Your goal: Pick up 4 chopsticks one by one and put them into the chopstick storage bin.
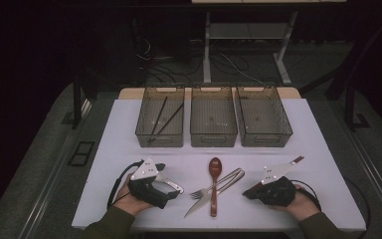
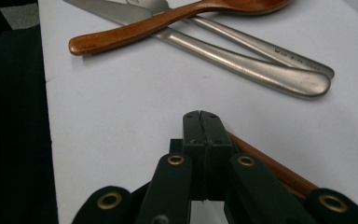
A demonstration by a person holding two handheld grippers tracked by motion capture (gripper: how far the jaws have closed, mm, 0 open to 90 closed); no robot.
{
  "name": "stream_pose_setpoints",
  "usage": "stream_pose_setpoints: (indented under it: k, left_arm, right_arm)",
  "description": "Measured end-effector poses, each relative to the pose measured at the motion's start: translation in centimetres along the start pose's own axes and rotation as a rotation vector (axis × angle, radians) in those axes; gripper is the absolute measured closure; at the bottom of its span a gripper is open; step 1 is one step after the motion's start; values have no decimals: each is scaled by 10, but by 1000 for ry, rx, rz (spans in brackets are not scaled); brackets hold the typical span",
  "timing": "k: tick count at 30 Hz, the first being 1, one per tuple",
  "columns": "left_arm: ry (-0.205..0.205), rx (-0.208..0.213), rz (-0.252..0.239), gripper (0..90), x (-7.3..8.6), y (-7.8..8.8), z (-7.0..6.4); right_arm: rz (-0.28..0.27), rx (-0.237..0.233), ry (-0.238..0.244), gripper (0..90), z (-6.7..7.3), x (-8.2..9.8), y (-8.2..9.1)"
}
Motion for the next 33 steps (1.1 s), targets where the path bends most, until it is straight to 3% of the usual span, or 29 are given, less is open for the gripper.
stream_pose_setpoints:
  k: [33]
  left_arm:
    - [4, 0, -7, 0, 0, 0, -1]
  right_arm:
    - [-18, 26, -9, 897, -22, -18, -18]
Point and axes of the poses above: each handheld gripper's, and its own axes: y roughly backward along the jaws, x roughly out of its underside, z roughly to its left, the point moved 9 cm from there along -y, roughly forward along the jaws, and after that the axes turned 9 degrees about y, right-handed, at the moved point
